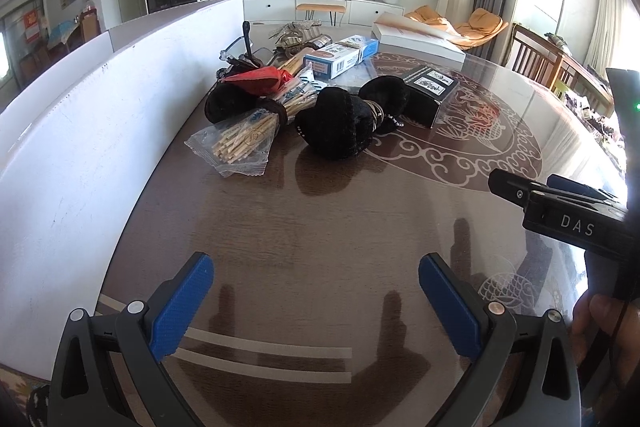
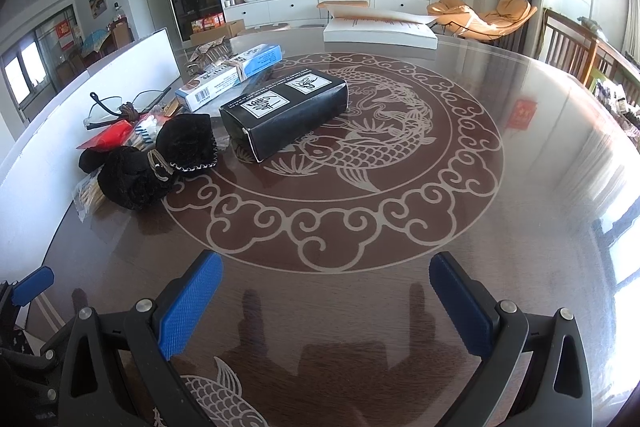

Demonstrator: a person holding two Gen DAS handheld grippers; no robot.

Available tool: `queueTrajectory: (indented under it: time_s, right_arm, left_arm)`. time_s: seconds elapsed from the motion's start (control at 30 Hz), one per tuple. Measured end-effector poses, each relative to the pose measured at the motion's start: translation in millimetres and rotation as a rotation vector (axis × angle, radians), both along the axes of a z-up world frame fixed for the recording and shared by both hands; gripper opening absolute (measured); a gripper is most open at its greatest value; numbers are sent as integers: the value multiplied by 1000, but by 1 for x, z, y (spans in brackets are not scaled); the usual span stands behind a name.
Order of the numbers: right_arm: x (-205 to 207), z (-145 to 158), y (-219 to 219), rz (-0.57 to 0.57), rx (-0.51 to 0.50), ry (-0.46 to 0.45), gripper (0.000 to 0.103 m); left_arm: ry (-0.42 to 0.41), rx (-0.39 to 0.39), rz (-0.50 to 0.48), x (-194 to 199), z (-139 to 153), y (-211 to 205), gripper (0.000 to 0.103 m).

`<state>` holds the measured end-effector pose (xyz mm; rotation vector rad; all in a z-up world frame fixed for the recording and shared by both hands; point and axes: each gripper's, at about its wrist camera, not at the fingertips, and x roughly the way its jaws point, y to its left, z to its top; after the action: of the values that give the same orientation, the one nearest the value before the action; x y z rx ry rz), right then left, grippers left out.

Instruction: Organize objects

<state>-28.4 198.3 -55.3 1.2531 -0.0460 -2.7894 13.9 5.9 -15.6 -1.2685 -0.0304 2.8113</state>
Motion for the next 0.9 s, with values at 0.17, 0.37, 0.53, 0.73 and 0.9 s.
queueTrajectory:
  time_s: [0.17, 0.37, 0.53, 0.73, 0.9]
  right_arm:
    - [0, 1, -1, 0, -8, -4, 103]
    - [0, 0, -1, -1, -11, -8, 103]
    - [0, 0, 0, -1, -11, -10, 103]
    - [-1, 0, 0, -2, -8, -14, 103]
    - [-1, -1, 0, -1, -7, -18, 103]
  left_arm:
    - [1, -19, -12, 9, 0, 4, 103]
    - [-1, -35, -17, 13, -1, 6, 103]
    - [-1, -25, -7, 12, 0, 4, 103]
    - [0, -13, 2, 12, 1, 2, 103]
    - [-1, -25, -5, 13, 0, 3, 103]
